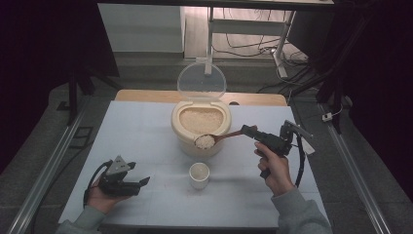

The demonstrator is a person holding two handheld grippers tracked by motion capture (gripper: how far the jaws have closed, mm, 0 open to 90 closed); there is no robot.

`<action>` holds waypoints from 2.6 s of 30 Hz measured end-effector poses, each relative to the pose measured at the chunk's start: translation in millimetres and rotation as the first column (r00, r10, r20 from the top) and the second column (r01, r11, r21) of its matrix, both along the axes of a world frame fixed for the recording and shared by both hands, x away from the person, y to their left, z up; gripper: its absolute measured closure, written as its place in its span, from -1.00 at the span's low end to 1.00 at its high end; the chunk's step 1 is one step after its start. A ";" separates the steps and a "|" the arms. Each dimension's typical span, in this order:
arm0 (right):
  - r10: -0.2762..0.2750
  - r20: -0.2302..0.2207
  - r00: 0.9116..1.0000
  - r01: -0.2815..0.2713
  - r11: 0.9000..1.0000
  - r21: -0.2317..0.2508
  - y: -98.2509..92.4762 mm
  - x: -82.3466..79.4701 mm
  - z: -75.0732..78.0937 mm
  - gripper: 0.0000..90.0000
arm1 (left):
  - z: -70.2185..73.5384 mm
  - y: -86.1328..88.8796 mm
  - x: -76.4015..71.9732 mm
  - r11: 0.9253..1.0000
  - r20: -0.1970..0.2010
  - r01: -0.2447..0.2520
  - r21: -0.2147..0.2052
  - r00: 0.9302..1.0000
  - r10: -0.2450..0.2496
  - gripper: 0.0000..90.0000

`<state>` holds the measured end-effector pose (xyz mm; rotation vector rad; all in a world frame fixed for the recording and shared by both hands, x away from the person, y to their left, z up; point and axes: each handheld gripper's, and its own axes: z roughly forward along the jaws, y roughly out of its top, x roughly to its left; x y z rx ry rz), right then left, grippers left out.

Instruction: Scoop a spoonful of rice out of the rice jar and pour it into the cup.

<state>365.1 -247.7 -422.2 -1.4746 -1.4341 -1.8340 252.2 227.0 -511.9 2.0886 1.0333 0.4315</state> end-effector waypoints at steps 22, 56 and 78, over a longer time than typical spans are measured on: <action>0.042 -0.044 0.998 -0.046 0.996 -0.083 0.8 -10.4 -30.7 0.84 | -0.5 -0.8 0.3 1.000 -0.003 0.003 0.005 1.000 -0.003 -0.49; 0.102 0.086 0.991 -0.066 0.938 -0.341 25.6 -16.3 -22.1 0.84 | -1.0 -1.2 0.5 1.000 -0.005 0.006 0.009 1.000 -0.006 -0.49; 0.173 0.272 0.947 -0.036 0.896 -0.444 36.0 -31.5 -1.0 0.84 | -1.0 -1.0 0.5 1.000 -0.005 0.005 0.009 1.000 -0.005 -0.49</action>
